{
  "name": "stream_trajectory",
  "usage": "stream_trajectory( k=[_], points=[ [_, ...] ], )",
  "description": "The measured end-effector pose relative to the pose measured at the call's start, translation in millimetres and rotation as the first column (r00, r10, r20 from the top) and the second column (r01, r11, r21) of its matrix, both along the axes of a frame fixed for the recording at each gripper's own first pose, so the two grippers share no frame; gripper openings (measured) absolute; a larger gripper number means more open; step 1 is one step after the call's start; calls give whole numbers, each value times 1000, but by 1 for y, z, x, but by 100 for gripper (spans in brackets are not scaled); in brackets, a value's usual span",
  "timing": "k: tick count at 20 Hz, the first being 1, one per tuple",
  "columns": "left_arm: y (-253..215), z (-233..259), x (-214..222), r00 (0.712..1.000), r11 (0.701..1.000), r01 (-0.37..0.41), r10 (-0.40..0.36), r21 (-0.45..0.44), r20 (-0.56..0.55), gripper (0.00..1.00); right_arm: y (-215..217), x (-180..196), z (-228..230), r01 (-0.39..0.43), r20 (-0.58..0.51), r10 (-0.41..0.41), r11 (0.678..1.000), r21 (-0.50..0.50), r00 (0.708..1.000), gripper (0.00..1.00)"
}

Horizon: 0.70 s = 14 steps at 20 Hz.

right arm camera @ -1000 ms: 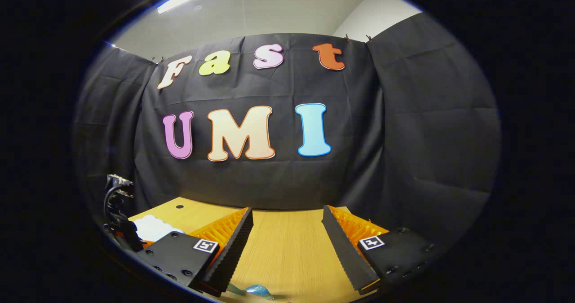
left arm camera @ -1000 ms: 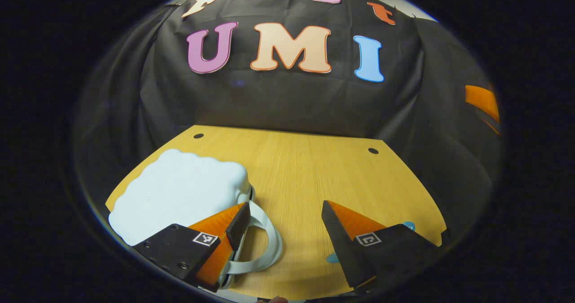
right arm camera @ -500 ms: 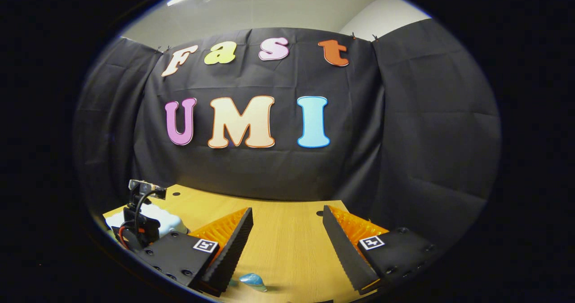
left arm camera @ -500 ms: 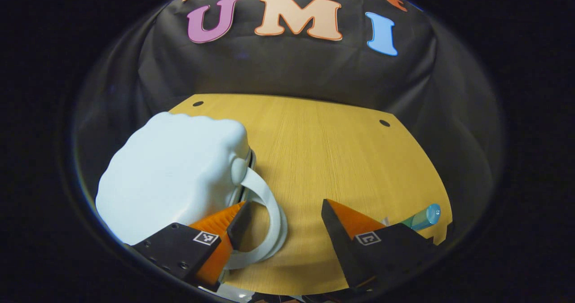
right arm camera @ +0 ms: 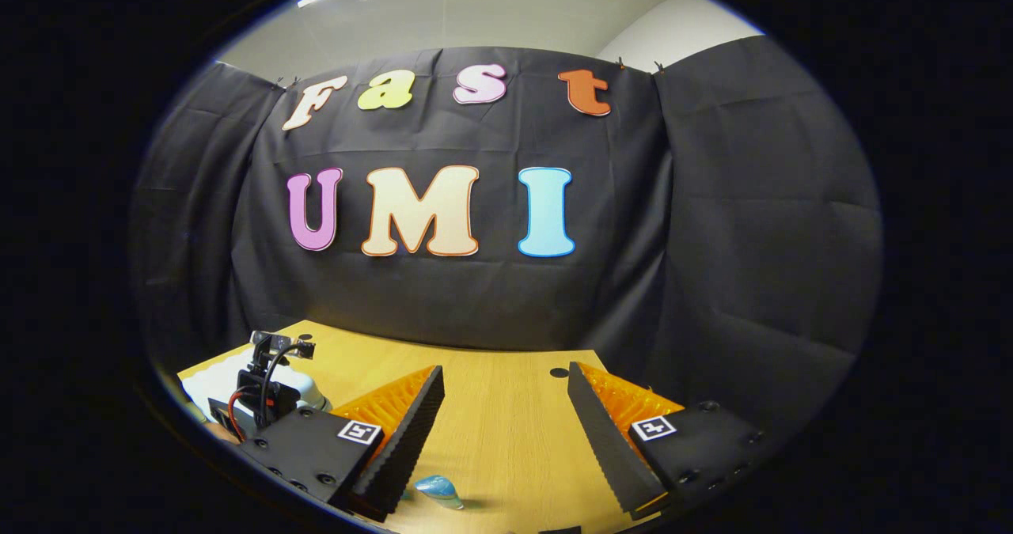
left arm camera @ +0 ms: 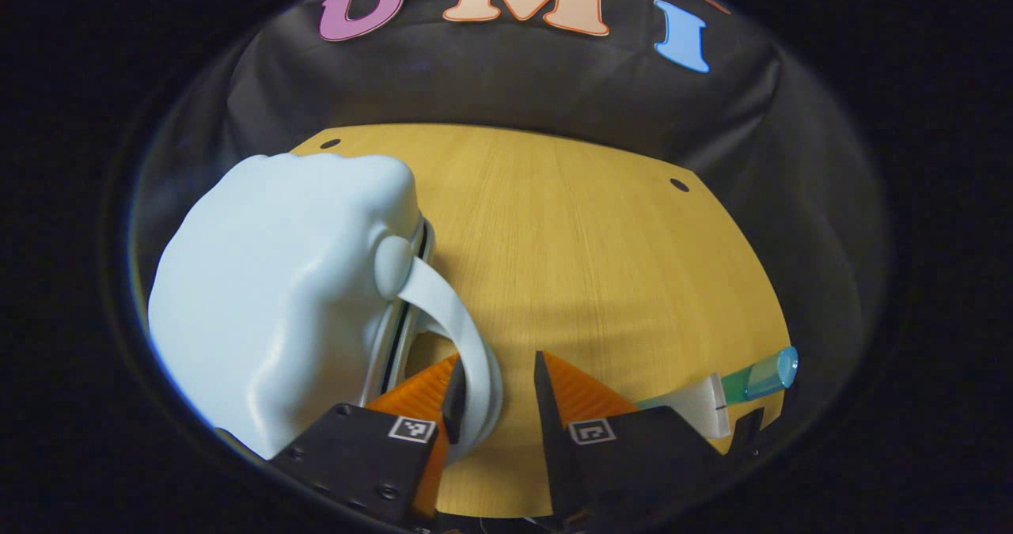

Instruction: First open the suitcase, pack the skin care products into it, and then close the suitcase.

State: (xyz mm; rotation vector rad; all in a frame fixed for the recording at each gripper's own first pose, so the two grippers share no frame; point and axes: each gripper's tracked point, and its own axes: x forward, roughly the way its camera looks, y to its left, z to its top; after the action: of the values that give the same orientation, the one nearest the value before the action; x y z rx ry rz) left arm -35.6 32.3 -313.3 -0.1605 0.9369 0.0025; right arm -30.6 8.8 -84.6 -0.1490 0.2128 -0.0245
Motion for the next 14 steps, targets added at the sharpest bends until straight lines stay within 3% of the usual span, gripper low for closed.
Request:
stream_trajectory(
  k=[3, 4, 7, 10, 14],
  points=[
    [6, 1, -1, 1000, 1000, -4, 3, -20, -16, 13, 1, 0, 0, -2, 4, 2, 1000, 3, 1000, 98],
    [4, 1, -3, 1000, 999, 4, -5, -34, -24, 10, 1, 1, 0, -4, 6, 4, 1000, 5, 1000, 98],
    [3, 9, -2, 998, 997, 54, -55, -48, -18, 6, 6, 2, 1, -18, 15, 17, 1000, 14, 1000, 98],
    [11, 33, 1, 994, 995, 102, -102, 15, 36, 3, 14, 5, 2, -42, 24, 41, 999, 24, 999, 98],
    [23, 72, 3, 993, 996, 79, -77, -30, 85, 2, 25, 8, -2, -70, 21, 70, 997, 44, 997, 98]
  ],
)
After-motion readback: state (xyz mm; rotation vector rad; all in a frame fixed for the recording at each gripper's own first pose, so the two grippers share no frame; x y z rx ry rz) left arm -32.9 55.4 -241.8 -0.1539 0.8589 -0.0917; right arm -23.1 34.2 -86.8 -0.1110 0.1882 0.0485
